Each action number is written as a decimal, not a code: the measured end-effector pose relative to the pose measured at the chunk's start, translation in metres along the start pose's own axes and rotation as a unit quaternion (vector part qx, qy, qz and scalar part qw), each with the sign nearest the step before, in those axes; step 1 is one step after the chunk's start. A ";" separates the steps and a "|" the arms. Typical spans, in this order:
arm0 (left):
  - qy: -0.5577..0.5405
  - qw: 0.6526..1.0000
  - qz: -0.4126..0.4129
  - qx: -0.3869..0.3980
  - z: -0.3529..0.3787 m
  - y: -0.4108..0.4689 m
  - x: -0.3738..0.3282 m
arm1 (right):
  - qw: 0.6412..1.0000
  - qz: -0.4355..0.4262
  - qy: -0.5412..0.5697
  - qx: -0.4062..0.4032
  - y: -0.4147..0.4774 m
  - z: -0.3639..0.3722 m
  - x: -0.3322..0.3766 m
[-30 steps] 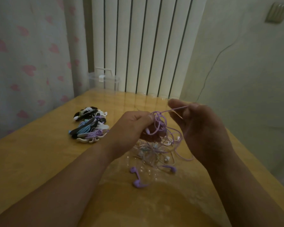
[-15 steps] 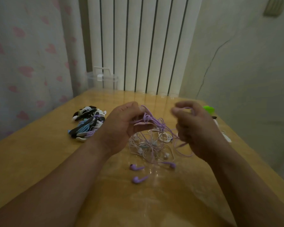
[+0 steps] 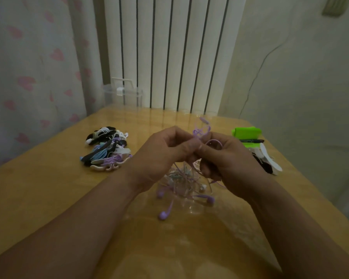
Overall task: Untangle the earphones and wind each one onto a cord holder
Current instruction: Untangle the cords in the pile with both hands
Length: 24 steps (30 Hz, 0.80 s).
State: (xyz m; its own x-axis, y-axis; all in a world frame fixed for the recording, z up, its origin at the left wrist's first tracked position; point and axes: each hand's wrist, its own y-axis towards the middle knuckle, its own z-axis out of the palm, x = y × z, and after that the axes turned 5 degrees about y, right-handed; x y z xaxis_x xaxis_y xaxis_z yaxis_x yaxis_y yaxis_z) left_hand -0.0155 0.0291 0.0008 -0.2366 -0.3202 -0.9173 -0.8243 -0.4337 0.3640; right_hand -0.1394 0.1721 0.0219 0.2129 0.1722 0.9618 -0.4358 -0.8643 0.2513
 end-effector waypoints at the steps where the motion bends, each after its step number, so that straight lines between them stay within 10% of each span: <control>1: 0.014 1.000 0.010 -0.002 -0.001 -0.001 0.000 | 1.000 0.006 -0.002 0.004 0.000 0.000 0.000; 10: 0.026 0.995 -0.058 -0.082 -0.017 0.004 -0.005 | 0.993 0.006 -0.042 -0.109 0.008 -0.010 0.000; 17: -0.019 0.998 -0.036 -0.050 -0.016 0.003 -0.002 | 0.919 -0.002 0.383 -0.098 0.011 -0.008 0.005; 24: -0.025 0.999 -0.039 0.019 -0.020 0.001 -0.007 | 0.922 -0.013 0.359 -0.144 0.010 -0.005 0.007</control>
State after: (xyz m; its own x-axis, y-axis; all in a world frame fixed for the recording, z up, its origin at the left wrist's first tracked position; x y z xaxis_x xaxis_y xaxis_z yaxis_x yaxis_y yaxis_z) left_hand -0.0045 0.0144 0.0106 -0.1959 -0.2429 -0.9501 -0.8597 -0.4236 0.2856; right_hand -0.1466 0.1667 0.0321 -0.3626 0.5493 0.7529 -0.6742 -0.7123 0.1950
